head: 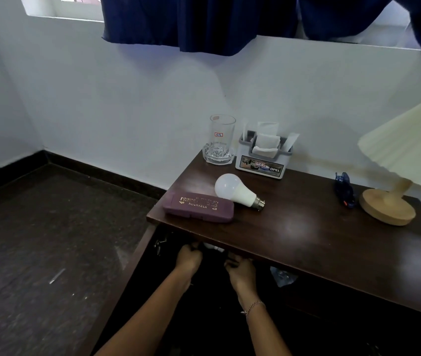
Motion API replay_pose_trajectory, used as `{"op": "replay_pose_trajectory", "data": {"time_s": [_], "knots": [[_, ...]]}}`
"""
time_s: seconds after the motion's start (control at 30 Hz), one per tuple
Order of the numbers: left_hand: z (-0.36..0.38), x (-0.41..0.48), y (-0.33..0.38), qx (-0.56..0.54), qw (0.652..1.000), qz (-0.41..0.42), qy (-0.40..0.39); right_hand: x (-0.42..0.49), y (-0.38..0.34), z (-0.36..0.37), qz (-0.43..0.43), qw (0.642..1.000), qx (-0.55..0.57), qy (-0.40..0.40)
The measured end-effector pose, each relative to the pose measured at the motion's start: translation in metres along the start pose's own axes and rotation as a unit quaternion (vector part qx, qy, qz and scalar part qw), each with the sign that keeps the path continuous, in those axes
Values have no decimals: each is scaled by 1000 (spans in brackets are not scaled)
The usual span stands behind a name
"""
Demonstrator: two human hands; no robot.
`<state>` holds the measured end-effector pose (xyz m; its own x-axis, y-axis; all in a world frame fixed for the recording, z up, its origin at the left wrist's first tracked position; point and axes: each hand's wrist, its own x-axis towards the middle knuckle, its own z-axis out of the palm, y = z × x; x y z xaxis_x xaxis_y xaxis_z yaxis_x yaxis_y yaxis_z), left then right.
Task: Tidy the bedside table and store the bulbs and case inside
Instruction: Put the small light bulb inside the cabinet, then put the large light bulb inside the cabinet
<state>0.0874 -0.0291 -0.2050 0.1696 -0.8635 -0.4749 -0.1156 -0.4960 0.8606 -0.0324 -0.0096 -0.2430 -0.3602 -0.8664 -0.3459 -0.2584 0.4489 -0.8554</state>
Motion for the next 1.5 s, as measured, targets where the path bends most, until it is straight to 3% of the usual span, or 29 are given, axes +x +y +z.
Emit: {"op": "replay_pose_trajectory", "data": {"time_s": [0.37, 0.7, 0.93, 1.4, 1.5], "knots": [[-9, -30, -9, 8, 998, 17, -63, -41, -4, -12, 43, 985, 164, 15], [-13, -48, -1, 15, 998, 27, -49, -54, -9, -4, 60, 983, 172, -23], [-17, -65, 5, 16, 996, 65, -59, -78, -26, -22, 3, 954, 298, -24], [-36, -127, 47, -12, 984, 155, -90, -139, -69, -76, -52, 918, 392, -32], [-31, -135, 66, -4, 973, 211, -90, -138, -84, -86, -69, 906, 417, -21]]}}
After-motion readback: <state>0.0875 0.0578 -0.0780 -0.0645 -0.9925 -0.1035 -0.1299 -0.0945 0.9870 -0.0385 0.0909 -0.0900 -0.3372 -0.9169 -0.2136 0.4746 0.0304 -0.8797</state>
